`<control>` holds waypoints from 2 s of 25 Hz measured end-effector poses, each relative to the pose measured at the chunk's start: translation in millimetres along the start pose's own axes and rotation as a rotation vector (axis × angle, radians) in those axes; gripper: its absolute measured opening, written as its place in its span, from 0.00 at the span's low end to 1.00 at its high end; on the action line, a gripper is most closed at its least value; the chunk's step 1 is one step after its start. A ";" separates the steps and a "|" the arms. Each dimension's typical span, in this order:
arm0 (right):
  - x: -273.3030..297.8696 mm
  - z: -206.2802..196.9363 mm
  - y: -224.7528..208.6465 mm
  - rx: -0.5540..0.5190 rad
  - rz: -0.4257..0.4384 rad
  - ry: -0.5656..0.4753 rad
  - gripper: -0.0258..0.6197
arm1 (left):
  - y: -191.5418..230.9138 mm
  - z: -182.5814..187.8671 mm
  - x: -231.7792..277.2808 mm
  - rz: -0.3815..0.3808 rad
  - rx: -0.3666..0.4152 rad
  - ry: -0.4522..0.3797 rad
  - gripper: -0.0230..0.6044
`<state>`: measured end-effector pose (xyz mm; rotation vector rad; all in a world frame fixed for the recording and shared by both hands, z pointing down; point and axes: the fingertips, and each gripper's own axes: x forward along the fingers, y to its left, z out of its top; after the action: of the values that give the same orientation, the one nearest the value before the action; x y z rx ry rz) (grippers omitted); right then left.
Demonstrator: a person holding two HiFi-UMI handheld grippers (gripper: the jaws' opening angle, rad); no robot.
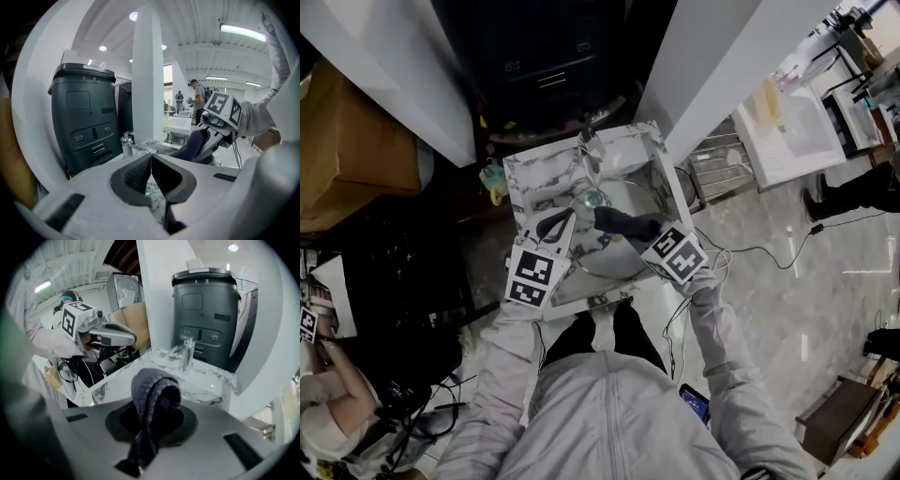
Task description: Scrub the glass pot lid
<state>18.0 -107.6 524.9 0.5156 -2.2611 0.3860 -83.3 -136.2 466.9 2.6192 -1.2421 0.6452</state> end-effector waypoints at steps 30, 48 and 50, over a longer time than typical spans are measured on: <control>-241.1 145.0 -50.8 -0.048 -0.465 -0.538 0.14 | -3.9 214.4 -52.1 0.076 0.271 -0.301 0.08; -307.6 184.6 -42.6 -0.165 -0.495 -0.657 0.14 | -15.3 286.2 -69.5 0.133 0.356 -0.410 0.08; -307.7 184.1 -43.0 -0.173 -0.499 -0.653 0.14 | -17.2 288.3 -69.0 0.134 0.362 -0.416 0.08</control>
<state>115.2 -148.7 179.6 1.2111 -2.6136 -0.2726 -19.6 -172.8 179.3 3.1060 -1.5496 0.3813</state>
